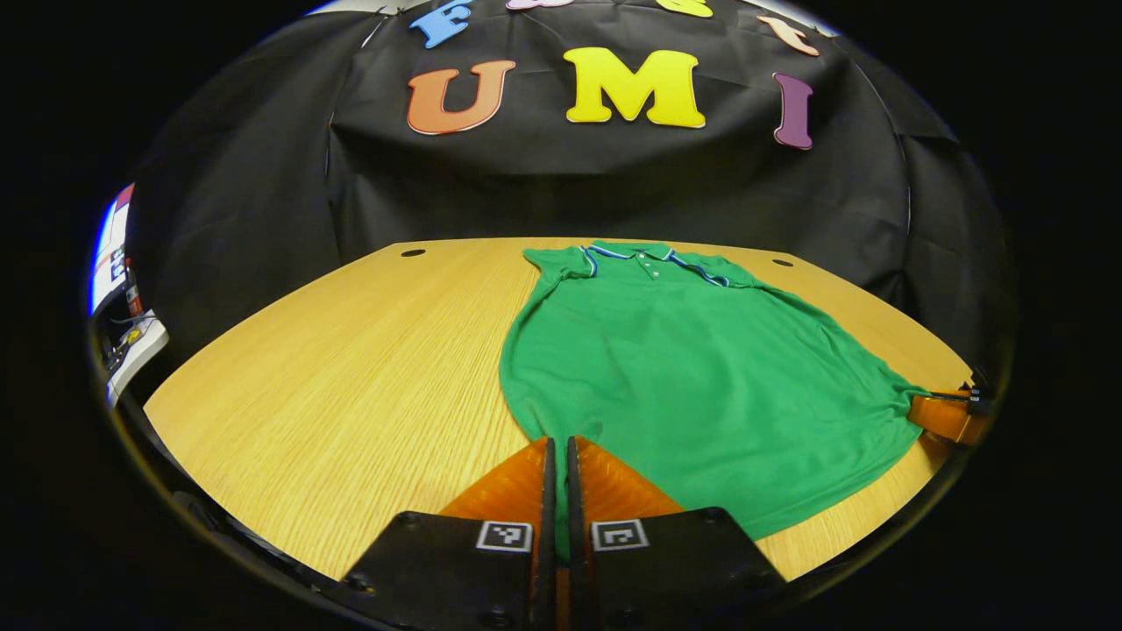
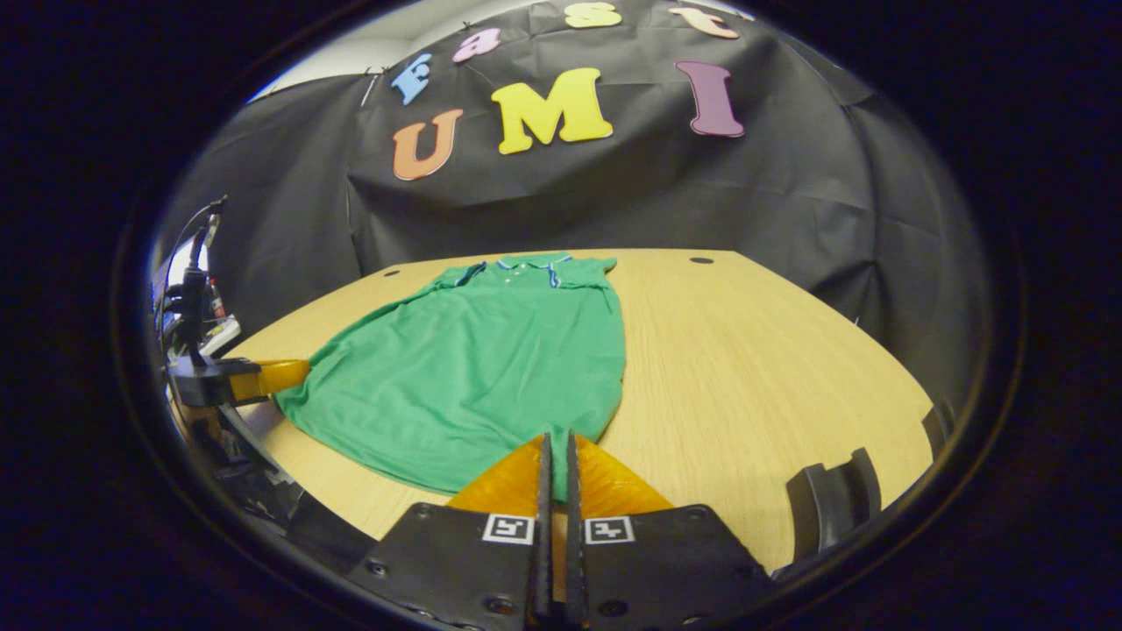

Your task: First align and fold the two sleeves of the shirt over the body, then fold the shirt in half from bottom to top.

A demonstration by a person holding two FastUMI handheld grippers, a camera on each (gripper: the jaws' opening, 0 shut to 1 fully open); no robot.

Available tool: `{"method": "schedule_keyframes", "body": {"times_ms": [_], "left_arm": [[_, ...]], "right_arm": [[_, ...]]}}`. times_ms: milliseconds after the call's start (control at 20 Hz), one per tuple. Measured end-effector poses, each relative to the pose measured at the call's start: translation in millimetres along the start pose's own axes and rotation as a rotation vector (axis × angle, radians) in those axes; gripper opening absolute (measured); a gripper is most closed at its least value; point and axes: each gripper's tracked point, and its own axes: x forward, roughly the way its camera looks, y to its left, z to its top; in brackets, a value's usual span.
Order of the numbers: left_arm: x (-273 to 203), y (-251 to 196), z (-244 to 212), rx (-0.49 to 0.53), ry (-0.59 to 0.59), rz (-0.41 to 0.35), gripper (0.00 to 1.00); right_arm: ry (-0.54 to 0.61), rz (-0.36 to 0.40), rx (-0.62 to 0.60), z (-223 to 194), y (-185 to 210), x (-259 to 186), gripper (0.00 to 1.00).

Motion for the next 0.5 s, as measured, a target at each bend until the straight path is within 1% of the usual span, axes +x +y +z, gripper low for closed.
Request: {"method": "schedule_keyframes", "body": {"times_ms": [50, 100, 150, 250, 400, 500], "left_arm": [[0, -1, 0, 0.0, -0.006, -0.002, 0.09], [-2, 2, 3, 0.01, -0.016, 0.012, 0.09], [-5, 5, 6, 0.02, -0.024, 0.018, 0.08], [-10, 8, 18, 0.027, -0.058, 0.024, 0.08], [-13, 6, 35, 0.04, -0.082, 0.012, 0.08], [-13, 9, 54, 0.061, -0.113, 0.019, 0.08]], "right_arm": [[0.01, 0.002, -0.005, 2, 0, -1, 0.07], [0.004, 0.004, -0.01, 5, 1, -2, 0.06], [-0.004, 0.008, -0.02, 11, 2, -3, 0.0], [-0.043, -0.008, -0.057, 24, 1, -7, 0.02], [-0.098, -0.003, -0.069, 48, 4, -14, 0.0], [-0.143, -0.007, -0.082, 71, 6, -17, 0.0]]}}
